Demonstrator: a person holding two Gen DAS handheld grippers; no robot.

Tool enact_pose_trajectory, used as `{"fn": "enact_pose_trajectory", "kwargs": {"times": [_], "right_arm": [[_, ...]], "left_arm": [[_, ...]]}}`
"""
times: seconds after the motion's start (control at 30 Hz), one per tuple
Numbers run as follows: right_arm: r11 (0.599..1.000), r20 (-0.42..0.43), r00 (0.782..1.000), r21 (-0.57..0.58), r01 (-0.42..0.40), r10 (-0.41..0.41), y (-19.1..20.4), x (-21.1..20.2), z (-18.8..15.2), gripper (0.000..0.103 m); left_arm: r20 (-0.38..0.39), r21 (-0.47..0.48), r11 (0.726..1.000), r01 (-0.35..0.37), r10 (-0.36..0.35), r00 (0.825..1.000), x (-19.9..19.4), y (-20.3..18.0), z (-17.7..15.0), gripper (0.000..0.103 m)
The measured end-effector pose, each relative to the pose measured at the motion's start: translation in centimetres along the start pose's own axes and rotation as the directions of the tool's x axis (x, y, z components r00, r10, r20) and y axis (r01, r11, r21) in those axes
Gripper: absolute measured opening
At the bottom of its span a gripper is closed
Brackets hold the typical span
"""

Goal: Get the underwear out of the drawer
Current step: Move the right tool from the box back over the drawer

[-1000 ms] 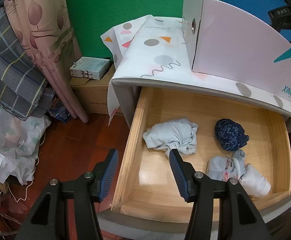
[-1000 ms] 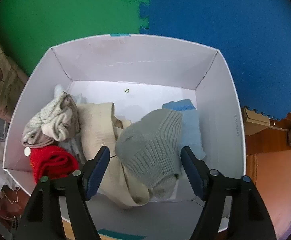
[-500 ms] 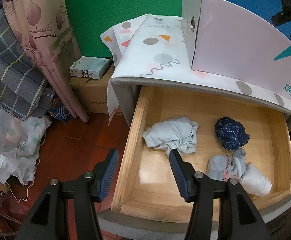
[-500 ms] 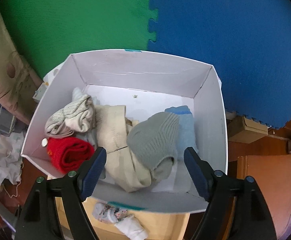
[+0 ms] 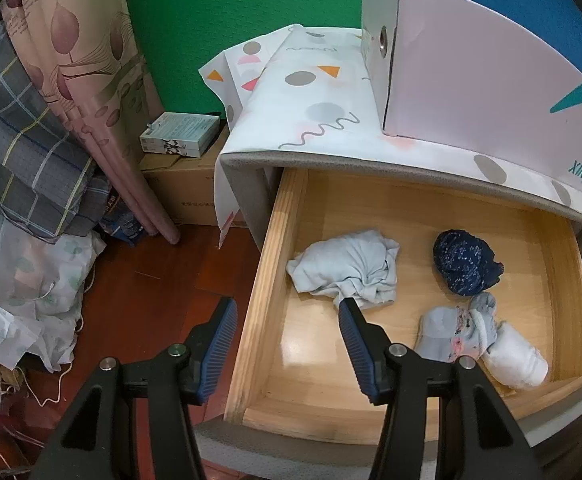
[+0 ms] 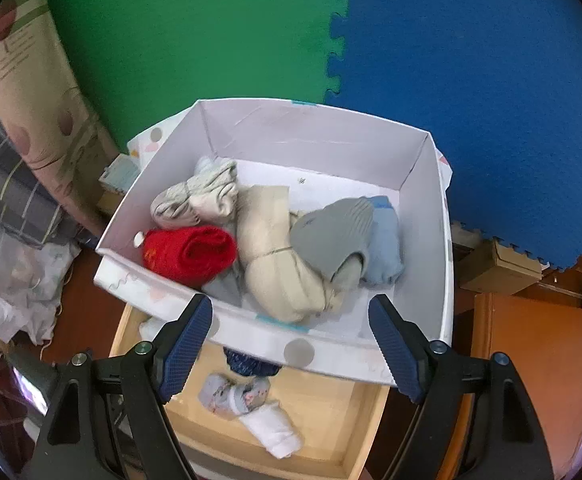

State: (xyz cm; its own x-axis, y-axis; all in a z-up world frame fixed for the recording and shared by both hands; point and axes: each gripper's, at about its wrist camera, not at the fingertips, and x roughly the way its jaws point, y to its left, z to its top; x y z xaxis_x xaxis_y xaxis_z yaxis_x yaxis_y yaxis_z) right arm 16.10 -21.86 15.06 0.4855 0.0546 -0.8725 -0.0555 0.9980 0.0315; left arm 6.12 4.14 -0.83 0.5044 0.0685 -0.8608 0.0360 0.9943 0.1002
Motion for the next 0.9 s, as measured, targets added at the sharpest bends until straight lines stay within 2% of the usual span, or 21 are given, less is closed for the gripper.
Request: {"fn": "enact_pose_trajectory", "kwargs": {"times": [0.27, 0.57, 0.7, 0.9], "right_arm": [[0.999, -0.031, 0.999, -0.031, -0.031, 0.030, 0.8, -0.2, -3.3, 0.078], [0.996, -0.137, 0.990, -0.069, -0.050, 0.040, 1.6, 2.8, -8.3, 0.078], [0.997, -0.211, 0.976, -0.054, -0.064, 0.051, 1.5, 5.5, -10.8, 0.078], [0.996, -0.359, 0.932, -0.055, -0.065, 0.041, 1.6, 10.7, -14.7, 0.078]], "left_arm": [[-0.010, 0.009, 1.000, -0.013, 0.013, 1.000, 0.1, -0.1, 0.0, 0.054], [-0.019, 0.018, 1.000, -0.020, 0.021, 1.000, 0.3, -0.1, 0.1, 0.054], [-0.018, 0.018, 1.000, -0.018, 0.018, 1.000, 0.3, -0.2, 0.2, 0.054], [-0.021, 0.020, 1.000, -0.015, 0.015, 1.000, 0.4, -0.2, 0.1, 0.054]]}}
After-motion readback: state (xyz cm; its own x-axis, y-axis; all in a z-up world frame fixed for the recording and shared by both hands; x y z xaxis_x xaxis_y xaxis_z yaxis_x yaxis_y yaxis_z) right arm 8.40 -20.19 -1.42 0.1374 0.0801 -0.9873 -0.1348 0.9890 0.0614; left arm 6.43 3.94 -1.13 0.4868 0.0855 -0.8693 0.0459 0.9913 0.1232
